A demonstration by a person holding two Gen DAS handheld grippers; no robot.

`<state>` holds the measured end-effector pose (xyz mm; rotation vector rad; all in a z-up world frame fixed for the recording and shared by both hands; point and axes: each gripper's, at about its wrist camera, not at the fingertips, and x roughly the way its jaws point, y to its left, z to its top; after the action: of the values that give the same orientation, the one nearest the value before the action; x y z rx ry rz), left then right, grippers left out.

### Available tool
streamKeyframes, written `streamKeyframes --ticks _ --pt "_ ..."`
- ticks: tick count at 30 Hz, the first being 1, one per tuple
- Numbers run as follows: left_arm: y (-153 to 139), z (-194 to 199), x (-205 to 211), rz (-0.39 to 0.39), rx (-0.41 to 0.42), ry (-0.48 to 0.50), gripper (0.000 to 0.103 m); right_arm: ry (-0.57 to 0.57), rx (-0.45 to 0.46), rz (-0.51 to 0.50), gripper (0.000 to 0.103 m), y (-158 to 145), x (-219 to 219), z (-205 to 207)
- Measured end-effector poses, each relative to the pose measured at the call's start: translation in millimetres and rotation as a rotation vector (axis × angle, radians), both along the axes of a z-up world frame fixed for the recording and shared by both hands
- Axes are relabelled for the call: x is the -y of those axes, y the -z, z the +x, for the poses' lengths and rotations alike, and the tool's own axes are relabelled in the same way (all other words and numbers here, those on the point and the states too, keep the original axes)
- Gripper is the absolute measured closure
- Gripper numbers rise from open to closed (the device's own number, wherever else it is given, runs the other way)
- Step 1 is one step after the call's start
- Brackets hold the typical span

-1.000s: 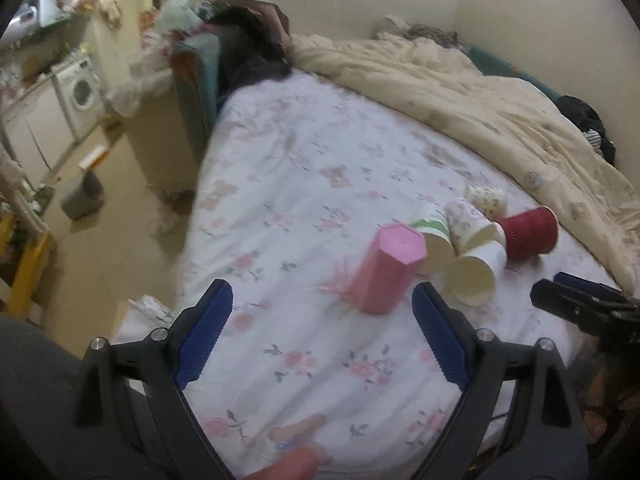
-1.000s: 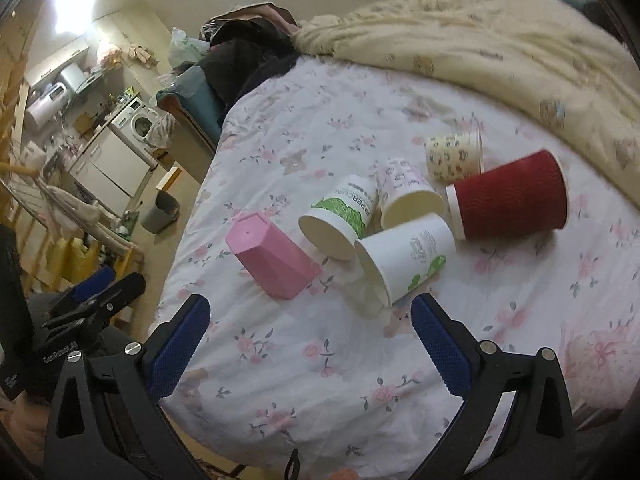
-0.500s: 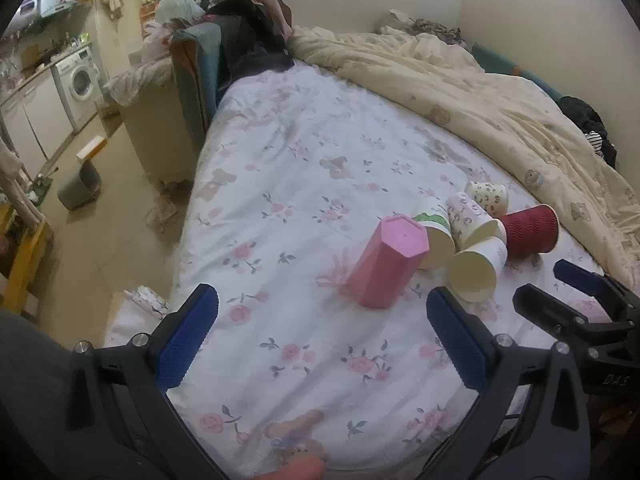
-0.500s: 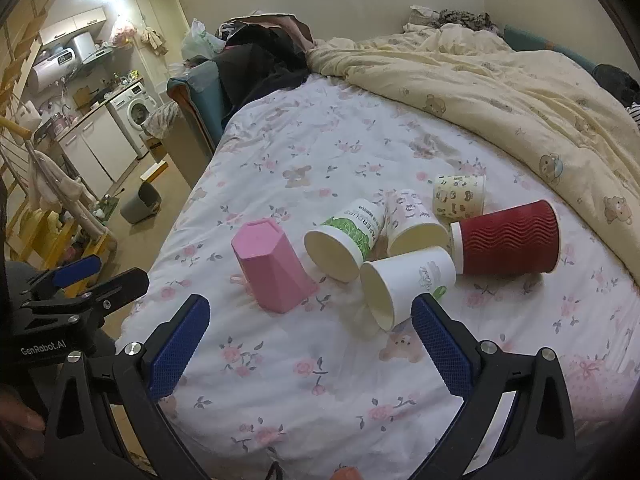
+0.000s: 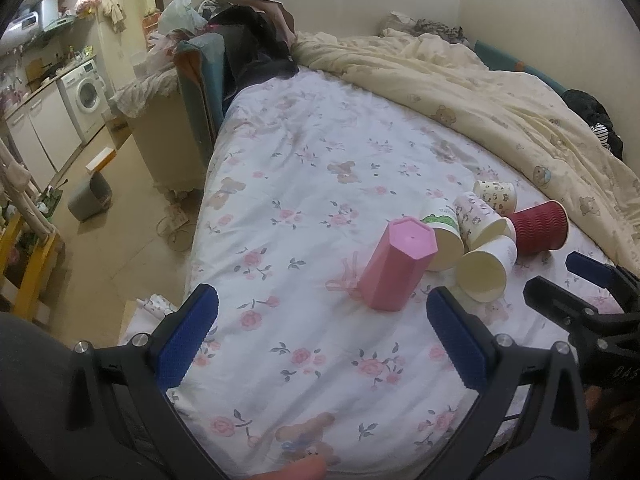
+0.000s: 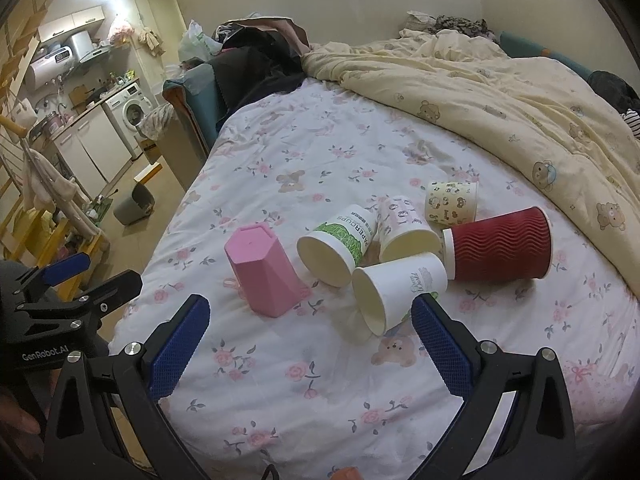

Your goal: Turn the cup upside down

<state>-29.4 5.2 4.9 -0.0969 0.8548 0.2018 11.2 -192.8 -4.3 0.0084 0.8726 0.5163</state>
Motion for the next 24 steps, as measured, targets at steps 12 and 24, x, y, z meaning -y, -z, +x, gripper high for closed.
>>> streamKeyframes --ticks 12,24 --pt "-1.0 -1.4 0.1 0.004 0.003 0.001 0.000 0.021 -0.004 -0.004 0.000 0.0 2.7 0.9" --pt "-2.6 -0.8 1.6 0.001 0.002 0.015 0.000 0.033 -0.008 -0.001 0.000 1.6 5.2 0.6"
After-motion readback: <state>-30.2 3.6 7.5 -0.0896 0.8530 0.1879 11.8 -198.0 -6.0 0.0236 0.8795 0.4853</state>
